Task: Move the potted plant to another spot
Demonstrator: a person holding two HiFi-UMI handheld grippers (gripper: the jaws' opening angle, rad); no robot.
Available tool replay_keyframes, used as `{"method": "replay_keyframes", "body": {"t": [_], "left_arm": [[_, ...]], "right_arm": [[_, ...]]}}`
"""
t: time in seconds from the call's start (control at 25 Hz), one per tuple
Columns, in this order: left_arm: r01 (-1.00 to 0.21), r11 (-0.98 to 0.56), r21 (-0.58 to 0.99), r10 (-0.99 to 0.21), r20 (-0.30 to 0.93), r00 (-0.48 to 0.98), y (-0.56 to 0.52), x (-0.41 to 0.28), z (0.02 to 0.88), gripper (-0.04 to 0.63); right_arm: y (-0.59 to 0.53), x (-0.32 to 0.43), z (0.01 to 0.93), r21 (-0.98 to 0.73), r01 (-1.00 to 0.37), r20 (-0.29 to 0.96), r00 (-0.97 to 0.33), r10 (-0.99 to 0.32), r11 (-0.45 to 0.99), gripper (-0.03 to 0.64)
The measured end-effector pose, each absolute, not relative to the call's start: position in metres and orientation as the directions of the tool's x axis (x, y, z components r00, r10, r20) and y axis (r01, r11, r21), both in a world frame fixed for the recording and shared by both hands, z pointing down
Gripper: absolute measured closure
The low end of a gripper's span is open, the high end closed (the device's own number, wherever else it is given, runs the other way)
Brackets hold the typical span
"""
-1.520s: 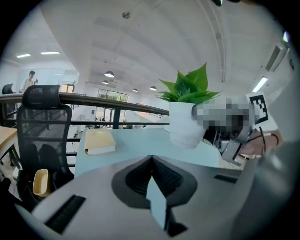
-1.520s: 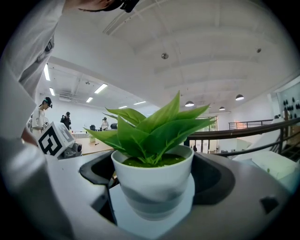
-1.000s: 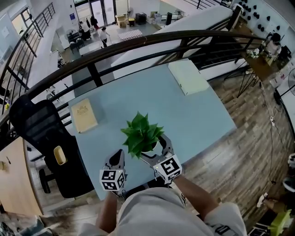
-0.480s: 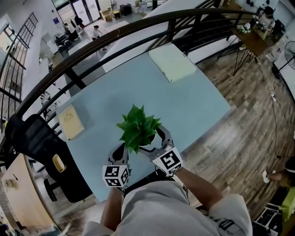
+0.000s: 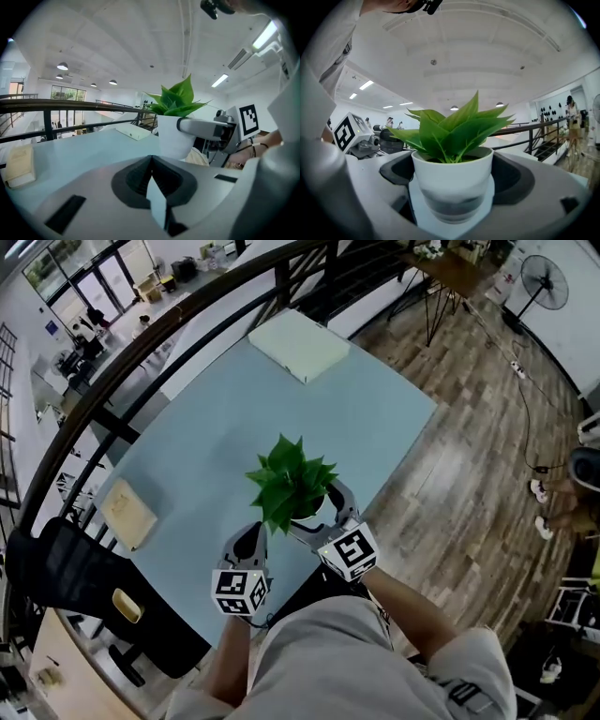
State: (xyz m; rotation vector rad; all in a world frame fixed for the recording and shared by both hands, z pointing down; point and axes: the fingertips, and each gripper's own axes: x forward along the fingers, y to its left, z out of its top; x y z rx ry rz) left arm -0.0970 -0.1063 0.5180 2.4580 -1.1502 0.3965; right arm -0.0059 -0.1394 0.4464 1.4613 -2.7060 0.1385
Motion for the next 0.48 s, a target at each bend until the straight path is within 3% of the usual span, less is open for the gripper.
{"method": "replay_keyframes", "body": {"t": [0.48], "left_arm": [[-0.769,-0.593,0.239,-0.626,0.464,0.627,-0.125,-0.064,0.554,0.584]], "right_arm": [[-0.179,0.050,0.488,-0.103,-0.887,0.130,-0.460,-0.878,0.449,0.112]]}}
